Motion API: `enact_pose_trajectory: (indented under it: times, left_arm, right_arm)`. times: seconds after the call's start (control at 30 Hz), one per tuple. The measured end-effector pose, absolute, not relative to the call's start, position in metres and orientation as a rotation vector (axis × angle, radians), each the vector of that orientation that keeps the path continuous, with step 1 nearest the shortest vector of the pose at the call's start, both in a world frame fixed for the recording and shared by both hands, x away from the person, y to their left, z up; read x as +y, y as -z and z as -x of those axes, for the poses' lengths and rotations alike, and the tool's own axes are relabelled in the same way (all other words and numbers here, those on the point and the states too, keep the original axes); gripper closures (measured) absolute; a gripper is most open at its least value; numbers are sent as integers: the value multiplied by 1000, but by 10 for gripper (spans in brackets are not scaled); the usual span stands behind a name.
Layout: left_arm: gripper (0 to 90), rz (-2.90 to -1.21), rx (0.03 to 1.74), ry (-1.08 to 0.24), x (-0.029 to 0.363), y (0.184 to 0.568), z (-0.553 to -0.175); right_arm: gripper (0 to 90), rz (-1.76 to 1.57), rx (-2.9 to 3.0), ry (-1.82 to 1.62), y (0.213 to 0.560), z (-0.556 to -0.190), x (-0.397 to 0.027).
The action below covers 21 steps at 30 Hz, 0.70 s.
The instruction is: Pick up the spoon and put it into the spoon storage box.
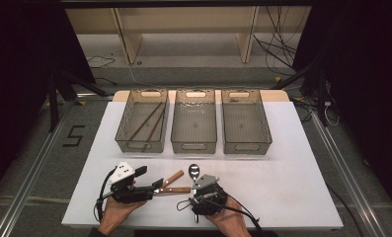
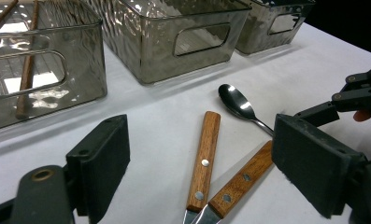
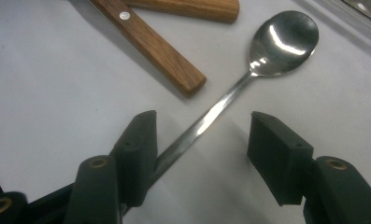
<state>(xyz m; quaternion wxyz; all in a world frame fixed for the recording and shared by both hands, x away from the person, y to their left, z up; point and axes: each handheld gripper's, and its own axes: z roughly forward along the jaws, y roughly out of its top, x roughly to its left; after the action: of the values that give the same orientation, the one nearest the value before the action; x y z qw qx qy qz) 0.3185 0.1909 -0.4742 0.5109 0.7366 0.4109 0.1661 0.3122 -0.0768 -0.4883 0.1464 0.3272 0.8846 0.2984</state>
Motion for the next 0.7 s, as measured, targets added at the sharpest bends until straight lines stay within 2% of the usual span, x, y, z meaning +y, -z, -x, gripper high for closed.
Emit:
enact_pose_trajectory:
  times: [0.7]
  left_arm:
    - [194,-1788,984,-396,190,475,-318]
  right_arm:
    - [775,-1056,2597,-787,480,-327,-100]
